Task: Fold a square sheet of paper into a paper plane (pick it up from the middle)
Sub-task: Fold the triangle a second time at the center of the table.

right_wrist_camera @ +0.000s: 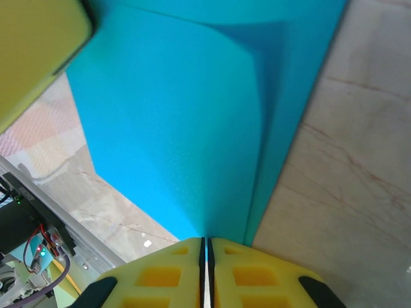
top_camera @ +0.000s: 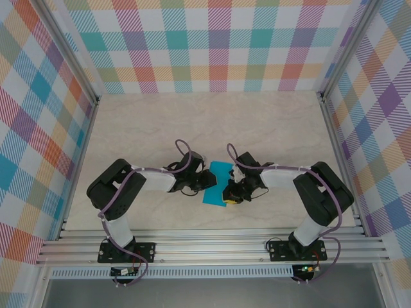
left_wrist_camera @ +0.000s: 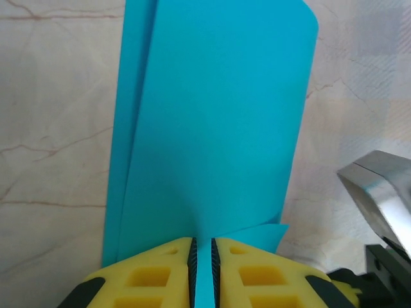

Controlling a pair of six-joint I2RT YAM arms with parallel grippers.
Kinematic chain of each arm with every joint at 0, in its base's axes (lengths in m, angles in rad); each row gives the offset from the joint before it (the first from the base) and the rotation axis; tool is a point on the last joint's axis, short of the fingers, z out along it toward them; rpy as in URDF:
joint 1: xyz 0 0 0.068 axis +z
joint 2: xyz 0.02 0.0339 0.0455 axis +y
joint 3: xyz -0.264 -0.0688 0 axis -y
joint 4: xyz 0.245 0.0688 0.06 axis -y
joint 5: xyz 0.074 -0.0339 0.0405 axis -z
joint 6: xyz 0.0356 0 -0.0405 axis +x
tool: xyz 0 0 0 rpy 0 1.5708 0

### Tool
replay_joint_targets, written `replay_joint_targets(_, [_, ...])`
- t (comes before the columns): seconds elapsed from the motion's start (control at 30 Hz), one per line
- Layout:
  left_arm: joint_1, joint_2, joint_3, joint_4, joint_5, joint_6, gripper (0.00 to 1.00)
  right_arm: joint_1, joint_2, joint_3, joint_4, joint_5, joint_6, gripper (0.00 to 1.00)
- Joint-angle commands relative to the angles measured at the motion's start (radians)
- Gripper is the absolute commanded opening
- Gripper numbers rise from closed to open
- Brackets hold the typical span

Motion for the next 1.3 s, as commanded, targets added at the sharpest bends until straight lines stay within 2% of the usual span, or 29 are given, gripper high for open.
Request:
replay_joint_targets(0.0, [-0.008,0.014,-0.004,-0.032,-0.022,-0.009,0.16,0.006,-0.046,0.06,-0.035,-0.024,-0.003,0.13])
replay_joint_targets(0.33, [-0.009,-0.001,-0.014,-0.051,-0.034,-0.006,0.16,0.028,0.098,0.154,-0.032,-0.021,0.001,0.15])
replay_joint_targets(0.6, [-0.009,-0.002,-0.015,-0.073,-0.059,-0.008,0.16,0.028,0.168,0.112,-0.037,0.009,0.002,0.15])
replay_joint_targets(0.93, [-0.009,0.006,-0.019,-0.082,-0.067,-0.01,0.15,0.031,0.022,0.035,-0.047,-0.028,0.003,0.18])
replay_joint_targets(1.17, [-0.009,0.011,-0.018,-0.08,-0.067,-0.011,0.15,0.032,0.06,-0.068,0.033,-0.063,0.025,0.18])
replay_joint_targets(1.27, [-0.009,0.007,-0.017,-0.082,-0.065,-0.011,0.15,0.036,0.019,-0.085,0.028,-0.057,0.029,0.17])
